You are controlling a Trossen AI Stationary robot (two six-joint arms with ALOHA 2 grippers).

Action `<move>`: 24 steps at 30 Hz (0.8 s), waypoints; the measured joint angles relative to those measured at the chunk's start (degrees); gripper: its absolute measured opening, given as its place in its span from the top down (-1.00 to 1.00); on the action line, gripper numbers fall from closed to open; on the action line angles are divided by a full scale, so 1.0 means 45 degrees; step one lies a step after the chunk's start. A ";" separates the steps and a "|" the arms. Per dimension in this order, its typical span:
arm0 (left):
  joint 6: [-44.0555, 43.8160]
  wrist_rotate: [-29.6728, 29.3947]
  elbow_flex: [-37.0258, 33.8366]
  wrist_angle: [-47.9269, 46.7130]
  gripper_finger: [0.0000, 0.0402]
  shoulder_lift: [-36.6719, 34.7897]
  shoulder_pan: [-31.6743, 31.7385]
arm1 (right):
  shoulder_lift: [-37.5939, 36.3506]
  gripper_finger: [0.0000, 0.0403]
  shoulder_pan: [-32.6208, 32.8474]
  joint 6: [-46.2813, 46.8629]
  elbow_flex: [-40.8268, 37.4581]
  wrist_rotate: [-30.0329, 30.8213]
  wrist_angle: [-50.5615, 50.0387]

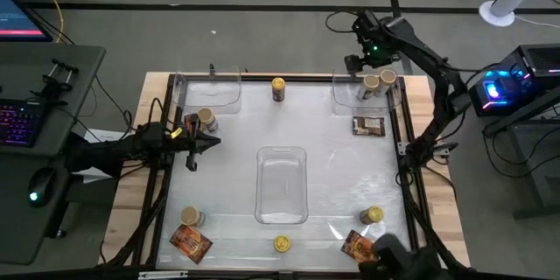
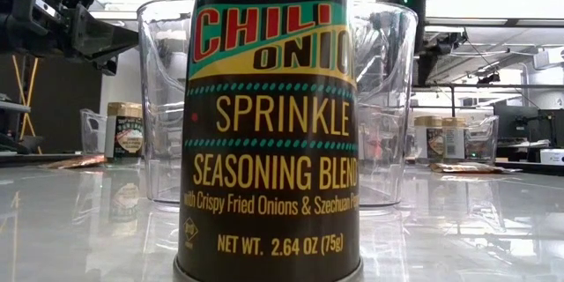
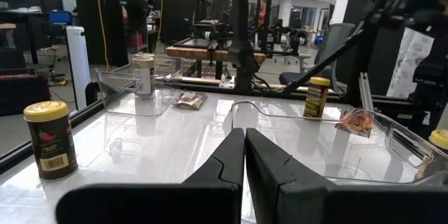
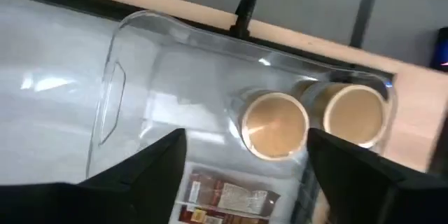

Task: Sort spices by type
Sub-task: Put the bottom right brown seasoning bottle into the right transparent bin aligned with the other brown seasoning bottle

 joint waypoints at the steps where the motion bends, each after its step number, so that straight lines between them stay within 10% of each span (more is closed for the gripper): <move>1: 0.0002 0.0000 0.0000 -0.0003 0.98 0.0001 0.0002 | -0.0062 -0.32 0.0265 0.0217 -0.0004 0.0375 -0.0159; 9: 0.0000 0.0000 0.0000 -0.0003 0.99 0.0002 0.0000 | -0.0833 0.87 0.1337 0.0220 -0.3745 0.1203 0.0378; 24: 0.0002 0.0004 0.0000 -0.0003 0.99 0.0000 0.0000 | -0.2605 0.99 0.0235 0.3903 -0.8291 -0.0545 0.5981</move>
